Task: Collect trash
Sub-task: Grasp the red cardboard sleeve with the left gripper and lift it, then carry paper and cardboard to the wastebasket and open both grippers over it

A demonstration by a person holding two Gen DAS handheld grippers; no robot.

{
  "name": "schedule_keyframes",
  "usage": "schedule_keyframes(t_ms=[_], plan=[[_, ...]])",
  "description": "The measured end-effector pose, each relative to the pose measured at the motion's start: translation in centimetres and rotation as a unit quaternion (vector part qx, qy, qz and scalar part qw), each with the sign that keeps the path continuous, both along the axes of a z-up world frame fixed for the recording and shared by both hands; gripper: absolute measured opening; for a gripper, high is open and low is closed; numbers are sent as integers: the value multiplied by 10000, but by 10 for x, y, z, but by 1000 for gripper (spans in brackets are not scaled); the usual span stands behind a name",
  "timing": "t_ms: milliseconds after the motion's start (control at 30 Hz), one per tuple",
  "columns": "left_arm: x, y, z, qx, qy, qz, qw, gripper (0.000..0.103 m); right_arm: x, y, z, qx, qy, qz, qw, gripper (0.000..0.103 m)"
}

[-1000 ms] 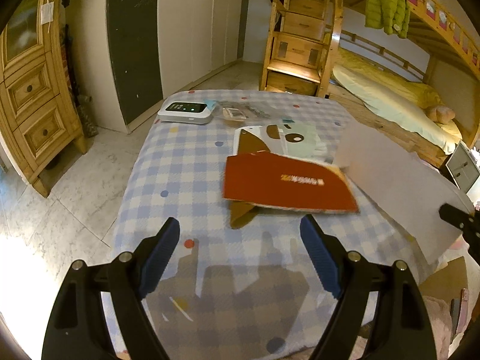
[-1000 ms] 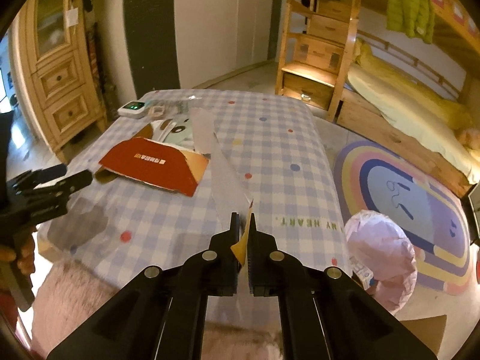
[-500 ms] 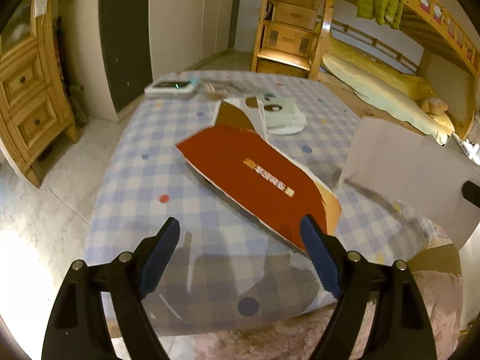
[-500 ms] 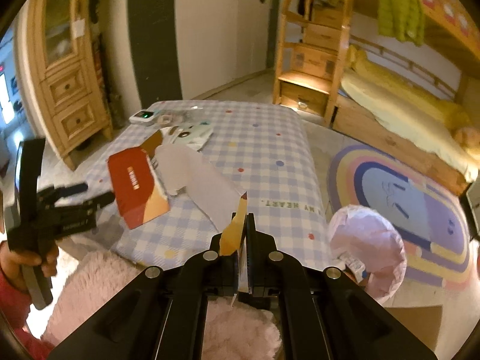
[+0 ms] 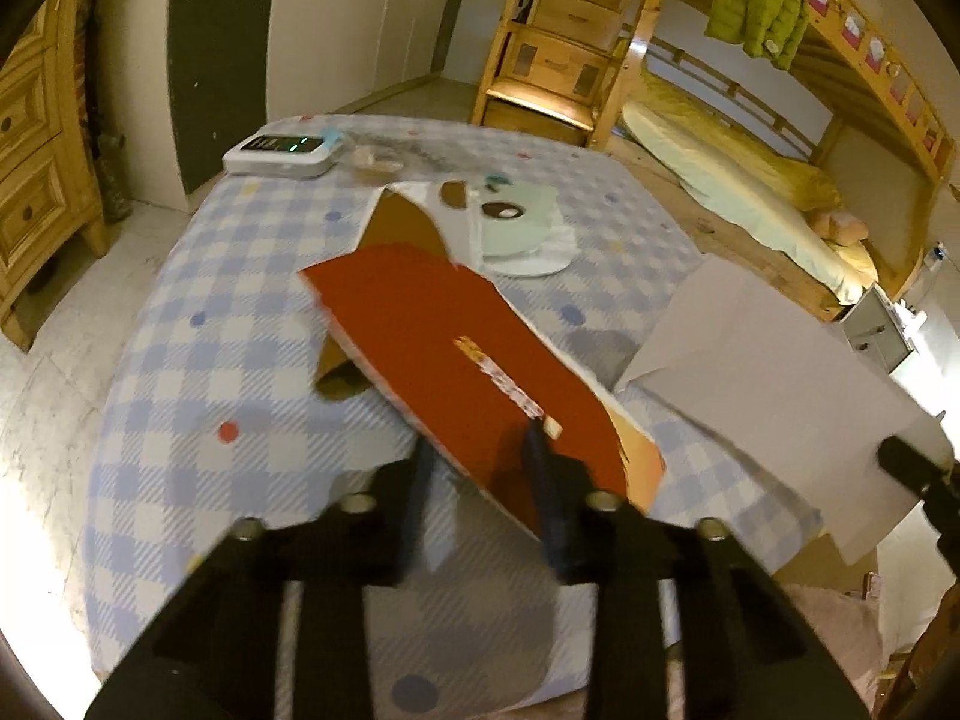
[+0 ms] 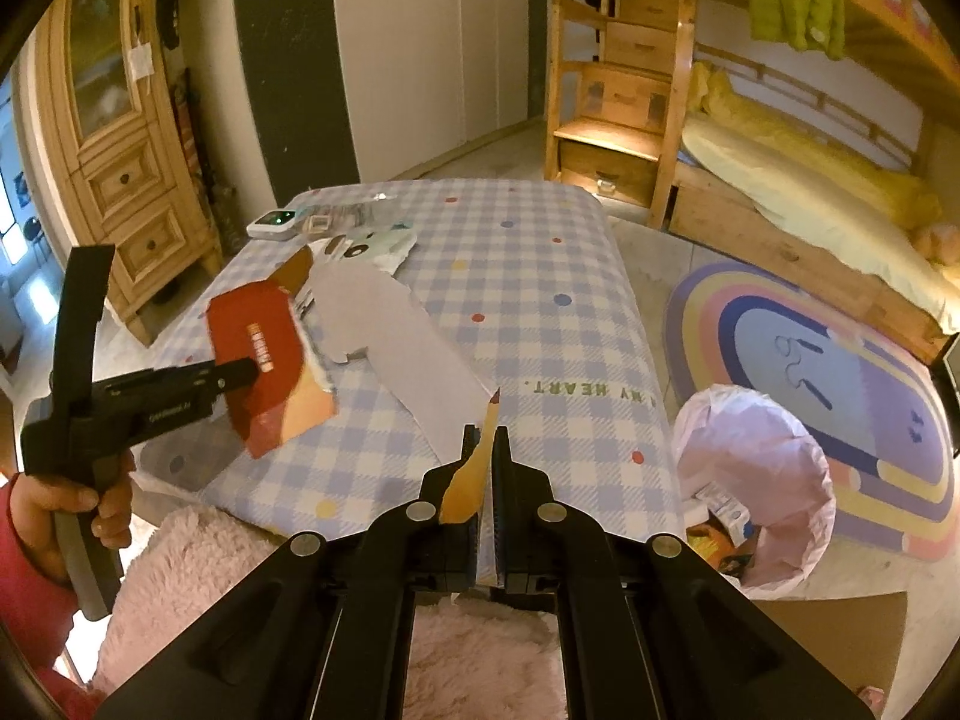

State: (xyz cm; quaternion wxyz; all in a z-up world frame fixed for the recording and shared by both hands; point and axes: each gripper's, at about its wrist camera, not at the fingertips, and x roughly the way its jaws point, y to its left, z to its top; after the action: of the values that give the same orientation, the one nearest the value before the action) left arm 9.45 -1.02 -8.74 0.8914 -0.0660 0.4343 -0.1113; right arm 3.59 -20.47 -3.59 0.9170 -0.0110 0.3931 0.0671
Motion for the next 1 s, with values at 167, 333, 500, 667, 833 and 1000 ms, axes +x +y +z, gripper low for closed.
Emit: schedule_keyframes(t_ms=[167, 333, 500, 667, 833, 1000], plan=[[-9, -8, 28, -196, -355, -199, 9990, 9, -2, -8, 1, 115, -31, -80, 9999, 4], [-26, -25, 64, -240, -787, -536, 9952, 0, -8, -22, 8, 296, -195, -311, 9989, 3], [-42, -59, 97, -63, -1245, -921, 9879, 0, -16, -49, 20, 514, -461, -777, 9946, 2], [-48, -101, 103, 72, -1381, -1292, 9819, 0, -26, -80, 26, 561, -634, -1271, 9883, 2], [-44, -147, 96, 59, -1401, -1711, 9752, 0, -40, -113, 28, 406, -778, -1873, 9784, 2], [-37, -198, 88, 70, -1433, -2169, 9656, 0, -54, -144, 28, 161, -905, -2488, 9642, 2]])
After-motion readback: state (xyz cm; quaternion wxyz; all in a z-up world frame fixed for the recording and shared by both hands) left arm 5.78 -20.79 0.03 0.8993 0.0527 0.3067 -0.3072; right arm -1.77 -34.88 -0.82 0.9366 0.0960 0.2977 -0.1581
